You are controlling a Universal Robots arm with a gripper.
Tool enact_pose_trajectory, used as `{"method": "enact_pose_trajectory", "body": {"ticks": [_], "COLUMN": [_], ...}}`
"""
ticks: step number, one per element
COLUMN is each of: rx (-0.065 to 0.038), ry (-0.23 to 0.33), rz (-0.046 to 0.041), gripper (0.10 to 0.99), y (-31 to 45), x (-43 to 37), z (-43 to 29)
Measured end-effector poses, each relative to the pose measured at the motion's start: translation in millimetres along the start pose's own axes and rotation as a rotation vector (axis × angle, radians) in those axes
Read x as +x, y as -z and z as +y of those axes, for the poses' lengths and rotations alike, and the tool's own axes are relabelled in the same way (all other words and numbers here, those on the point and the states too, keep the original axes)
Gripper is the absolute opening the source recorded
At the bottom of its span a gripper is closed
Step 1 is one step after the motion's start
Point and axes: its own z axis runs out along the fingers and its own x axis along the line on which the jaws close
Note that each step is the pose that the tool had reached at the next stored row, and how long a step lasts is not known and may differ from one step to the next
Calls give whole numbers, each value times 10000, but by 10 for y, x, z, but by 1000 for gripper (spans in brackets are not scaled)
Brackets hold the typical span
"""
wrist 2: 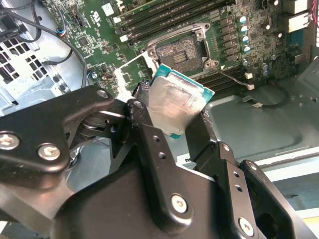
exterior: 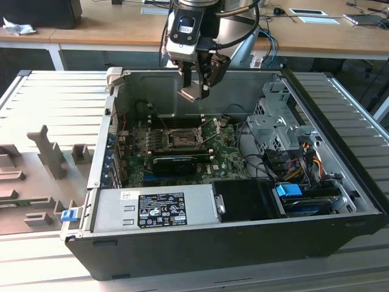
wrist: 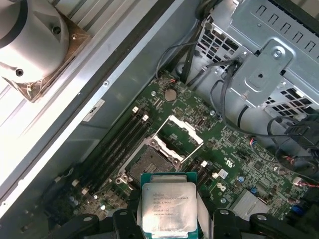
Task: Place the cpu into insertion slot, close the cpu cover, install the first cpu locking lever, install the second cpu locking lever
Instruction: 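Place the cpu into insertion slot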
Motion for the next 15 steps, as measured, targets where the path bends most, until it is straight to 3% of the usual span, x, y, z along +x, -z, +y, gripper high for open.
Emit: {"method": "enact_pose_trajectory", "body": {"ticks": [15], "rx": [-12], "ry": [-591], "rz": [-52], "gripper": [533], "y": [-3], "x": [0], "z": [0]}}
